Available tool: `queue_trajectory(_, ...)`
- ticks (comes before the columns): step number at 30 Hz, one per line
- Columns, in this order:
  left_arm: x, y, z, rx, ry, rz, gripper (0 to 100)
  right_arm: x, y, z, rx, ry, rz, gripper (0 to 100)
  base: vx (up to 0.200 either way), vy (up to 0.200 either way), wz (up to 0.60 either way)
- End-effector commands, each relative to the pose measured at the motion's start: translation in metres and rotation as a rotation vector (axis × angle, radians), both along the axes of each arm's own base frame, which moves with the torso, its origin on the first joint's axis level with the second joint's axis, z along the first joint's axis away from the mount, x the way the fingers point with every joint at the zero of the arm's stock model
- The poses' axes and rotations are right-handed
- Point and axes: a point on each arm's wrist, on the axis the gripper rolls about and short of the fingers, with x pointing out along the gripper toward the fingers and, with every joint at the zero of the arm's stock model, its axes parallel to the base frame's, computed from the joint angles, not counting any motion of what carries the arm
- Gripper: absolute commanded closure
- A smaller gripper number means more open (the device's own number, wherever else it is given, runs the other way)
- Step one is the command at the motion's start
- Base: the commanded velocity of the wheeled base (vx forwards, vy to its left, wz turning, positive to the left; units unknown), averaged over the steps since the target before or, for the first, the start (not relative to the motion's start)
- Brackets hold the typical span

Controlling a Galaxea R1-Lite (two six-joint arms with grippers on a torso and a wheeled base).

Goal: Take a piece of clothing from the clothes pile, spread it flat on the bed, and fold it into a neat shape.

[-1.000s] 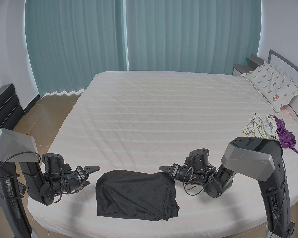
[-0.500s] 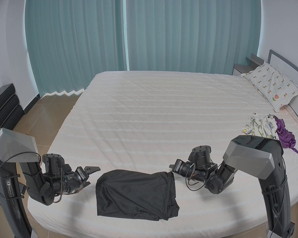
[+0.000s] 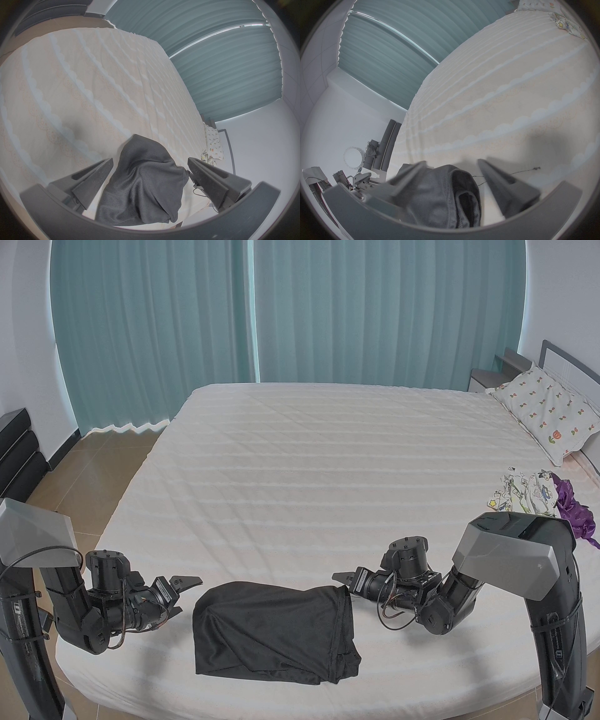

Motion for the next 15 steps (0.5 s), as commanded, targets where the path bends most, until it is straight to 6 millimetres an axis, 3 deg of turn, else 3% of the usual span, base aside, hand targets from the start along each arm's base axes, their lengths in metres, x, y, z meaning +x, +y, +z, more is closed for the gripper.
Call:
queue_trajectory(1,0.0003,-0.0002,-0.0009,0.000,0.002,0.000,0,-0.0039,0.0044,-0.0025,-0.003,0.009,0.016,0,0.000,0.000,0.00)
queue_trajectory(11,0.0014,-0.0002,-0.0013,-0.002,0.001,0.000,0,-0.0053,0.0083,-0.0048,0.001,0.032,0.065,0,0.000,0.000,0.00)
queue_trajectory(12,0.0014,-0.0002,-0.0013,-0.002,0.001,0.000,0,-0.0059,0.0089,-0.0060,-0.005,0.050,0.071,100,0.000,0.000,0.00)
queue_trajectory(15,0.0018,-0.0002,-0.0012,-0.001,0.000,0.002,0,-0.0055,0.0093,-0.0051,-0.009,0.067,0.079,100,0.000,0.000,0.00)
